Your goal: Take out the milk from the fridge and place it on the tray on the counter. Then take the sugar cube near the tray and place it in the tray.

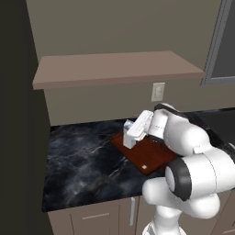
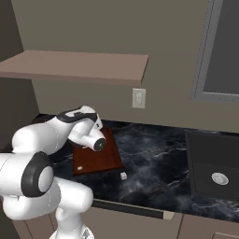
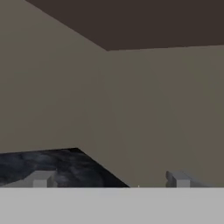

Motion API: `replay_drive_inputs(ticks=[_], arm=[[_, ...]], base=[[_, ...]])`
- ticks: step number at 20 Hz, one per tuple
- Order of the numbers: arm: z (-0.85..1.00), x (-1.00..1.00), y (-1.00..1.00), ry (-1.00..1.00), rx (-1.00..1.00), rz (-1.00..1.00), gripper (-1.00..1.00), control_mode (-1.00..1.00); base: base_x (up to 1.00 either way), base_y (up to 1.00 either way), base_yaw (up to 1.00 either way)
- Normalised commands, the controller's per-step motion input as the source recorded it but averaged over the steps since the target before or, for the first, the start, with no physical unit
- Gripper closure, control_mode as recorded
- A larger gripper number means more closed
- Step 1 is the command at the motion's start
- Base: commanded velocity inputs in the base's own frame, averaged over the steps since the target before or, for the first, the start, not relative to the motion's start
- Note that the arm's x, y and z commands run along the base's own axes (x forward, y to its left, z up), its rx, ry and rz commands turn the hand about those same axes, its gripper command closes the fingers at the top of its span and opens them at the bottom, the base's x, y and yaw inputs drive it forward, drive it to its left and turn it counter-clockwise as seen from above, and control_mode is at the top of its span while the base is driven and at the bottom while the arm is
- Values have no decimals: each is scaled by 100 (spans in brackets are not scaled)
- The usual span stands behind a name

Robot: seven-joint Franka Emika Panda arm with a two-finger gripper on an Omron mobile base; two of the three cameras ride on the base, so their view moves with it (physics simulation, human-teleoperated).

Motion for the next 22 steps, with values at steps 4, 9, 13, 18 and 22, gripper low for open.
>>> replay_drive_inputs(ticks=[4,9,13,18,22], arm=[[35,-9,-4,-3,0,0,-100,-100],[44,-22,-15,-6,0,0,-100,-100],[35,-39,-43,0,0,0,-100,-100],[39,-36,-52,0,0,0,-100,-100],[37,-37,-54,2,-1,-2,-100,-100]], base=[[0,0,0],[0,0,0],[0,0,0],[0,0,0],[0,0,0]])
